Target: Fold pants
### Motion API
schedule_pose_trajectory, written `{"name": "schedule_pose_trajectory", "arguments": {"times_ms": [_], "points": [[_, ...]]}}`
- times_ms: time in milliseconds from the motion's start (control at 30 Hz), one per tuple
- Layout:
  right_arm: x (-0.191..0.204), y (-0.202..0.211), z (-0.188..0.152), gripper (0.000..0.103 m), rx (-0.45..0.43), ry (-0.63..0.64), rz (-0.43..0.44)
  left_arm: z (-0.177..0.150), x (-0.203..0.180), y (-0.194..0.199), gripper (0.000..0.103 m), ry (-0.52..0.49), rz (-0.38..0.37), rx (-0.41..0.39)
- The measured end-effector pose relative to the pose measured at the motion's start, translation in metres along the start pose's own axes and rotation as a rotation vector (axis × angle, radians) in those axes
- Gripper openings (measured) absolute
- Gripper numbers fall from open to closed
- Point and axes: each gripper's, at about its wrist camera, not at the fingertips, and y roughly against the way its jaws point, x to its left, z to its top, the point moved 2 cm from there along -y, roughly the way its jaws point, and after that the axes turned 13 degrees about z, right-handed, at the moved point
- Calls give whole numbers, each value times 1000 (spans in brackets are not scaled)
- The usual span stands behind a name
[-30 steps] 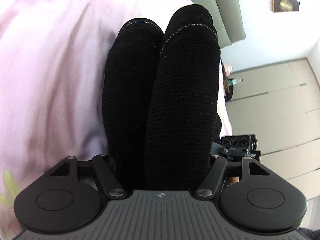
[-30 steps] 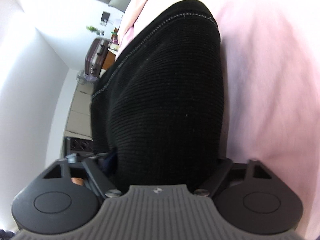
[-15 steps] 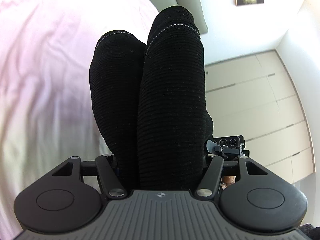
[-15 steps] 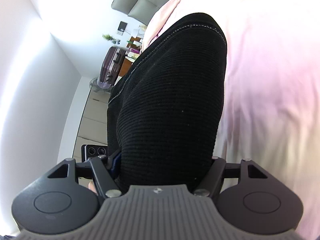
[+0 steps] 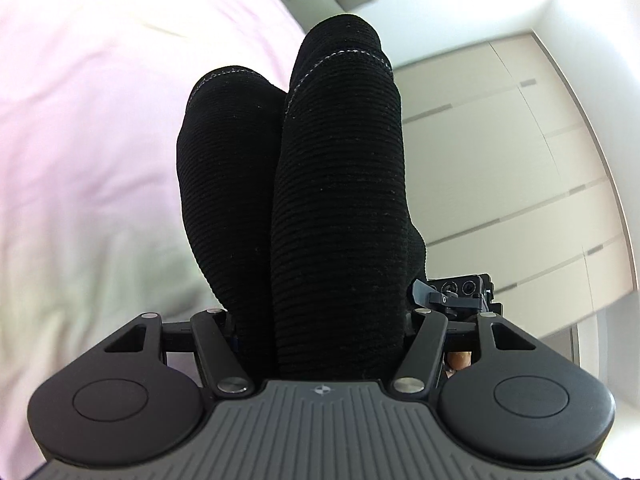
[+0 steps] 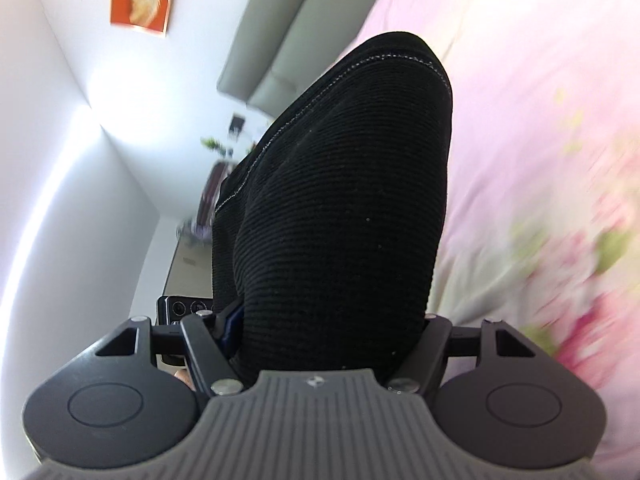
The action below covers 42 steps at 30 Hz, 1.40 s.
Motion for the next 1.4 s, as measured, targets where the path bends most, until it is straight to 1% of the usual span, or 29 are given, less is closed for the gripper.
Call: {"name": "schedule_pose_trajectory", "arguments": {"times_ms": [200,267,367,467,533,600,700,733,867,900,1000,1033,1067,1100,1167,1233,1300,1400], "points": [[6,91,59,65,-80,76,-46,49,-61,-87,70,-85,-59,50],[2,123,80,65,-115,89,-64,66,-79,-119,70,-108,-78,62],[-12,164,109,65,-159,102,-93,91,-95,-169,70,-131,-96,81],[-41,190,139,65,-197,86,-121,111,-97,-217,70,-131,-94,113],[-62,203,152,65,-209,66,-140,123,-93,-247,70,-129,-79,146],[-87,232,162,65,-218,42,-155,133,-86,-274,70,-124,-59,174],[-121,242,177,65,-241,5,-172,149,-75,-309,70,-114,-28,202],[-131,243,182,65,-251,-4,-175,154,-80,-322,70,-110,-18,207],[-165,250,197,65,-274,-30,-174,167,-65,-348,70,-88,6,214],[-170,246,199,65,-278,-35,-177,170,-60,-353,70,-80,16,215],[-196,240,205,66,-278,-60,-195,175,-38,-366,71,-44,77,226],[-208,238,204,67,-275,-83,-204,169,-32,-372,72,-30,101,236],[-215,225,212,70,-270,-100,-217,165,-24,-373,72,-13,113,246],[-221,224,209,74,-273,-109,-219,162,-19,-371,72,-5,105,247],[-221,224,198,77,-304,-133,-184,156,-14,-364,73,9,49,234],[-224,234,179,77,-337,-160,-149,148,-5,-355,73,31,9,233],[-228,247,156,77,-371,-180,-119,137,-5,-349,76,9,0,232],[-228,267,123,77,-430,-192,-90,123,-14,-338,76,-41,5,219]]}}
